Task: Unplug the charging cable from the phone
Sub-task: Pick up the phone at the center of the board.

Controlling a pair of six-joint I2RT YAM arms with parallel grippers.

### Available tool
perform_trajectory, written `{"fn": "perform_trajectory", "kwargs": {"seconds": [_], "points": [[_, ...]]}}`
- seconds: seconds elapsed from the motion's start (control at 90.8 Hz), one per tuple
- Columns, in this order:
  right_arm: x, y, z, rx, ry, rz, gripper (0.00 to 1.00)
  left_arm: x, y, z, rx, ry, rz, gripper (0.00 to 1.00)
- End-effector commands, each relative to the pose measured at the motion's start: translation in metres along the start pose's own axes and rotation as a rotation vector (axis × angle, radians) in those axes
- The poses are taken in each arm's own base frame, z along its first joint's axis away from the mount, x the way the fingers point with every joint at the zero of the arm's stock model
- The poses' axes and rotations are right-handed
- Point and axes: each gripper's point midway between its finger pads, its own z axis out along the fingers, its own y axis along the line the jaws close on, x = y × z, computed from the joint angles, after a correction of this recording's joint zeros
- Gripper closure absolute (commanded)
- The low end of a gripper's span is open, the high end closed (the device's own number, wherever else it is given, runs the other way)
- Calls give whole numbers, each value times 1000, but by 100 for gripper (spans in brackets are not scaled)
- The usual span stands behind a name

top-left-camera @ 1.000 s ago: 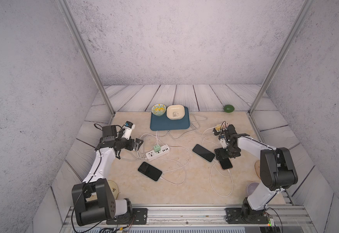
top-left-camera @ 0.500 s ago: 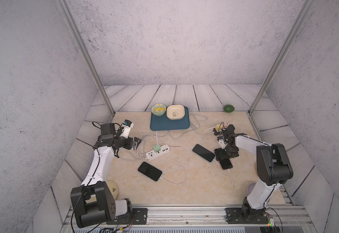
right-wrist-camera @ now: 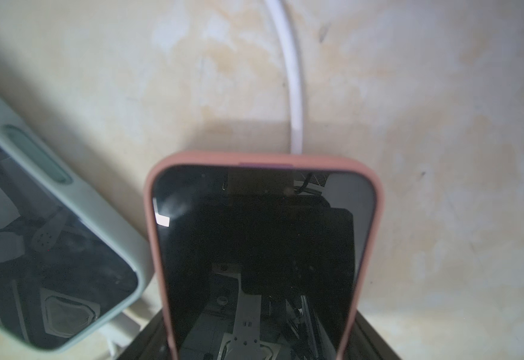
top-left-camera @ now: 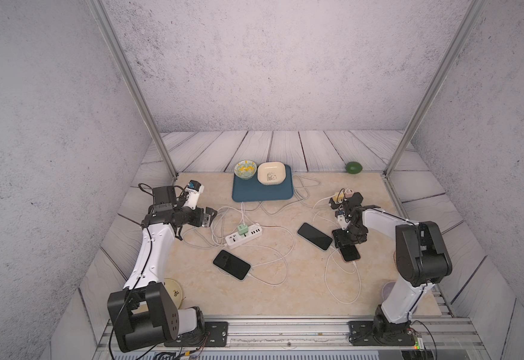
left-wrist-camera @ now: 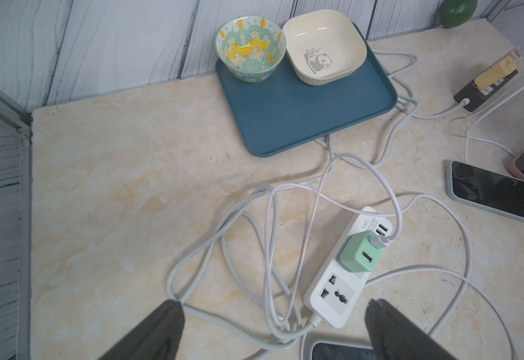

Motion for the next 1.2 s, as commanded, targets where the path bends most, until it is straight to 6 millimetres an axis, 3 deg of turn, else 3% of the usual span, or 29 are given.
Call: {"fn": "perform_trajectory", "kwargs": {"seconds": [0.0,0.132,0.275,0.572,0.793,1.189], "points": [[-16,-6,-28,33,-83,23,39,-12,-3,-9,22,-23,-22,2],[-33,0,-55,-8,-171,32,40,-21,-11,-11,75,-49,-42,2],[-52,21,-86,-121,-266,13,42,-30,-25,-14,158,-79,-59,2],[-85,103,-151,-517,-492,-134,42,-46,-72,-22,450,-156,-66,2],[-97,155,-198,-807,-625,-225,41,-46,-109,-21,604,-164,-18,2],[-107,202,-264,-1143,-838,-272,38,-36,-192,-33,957,-135,54,2]]}}
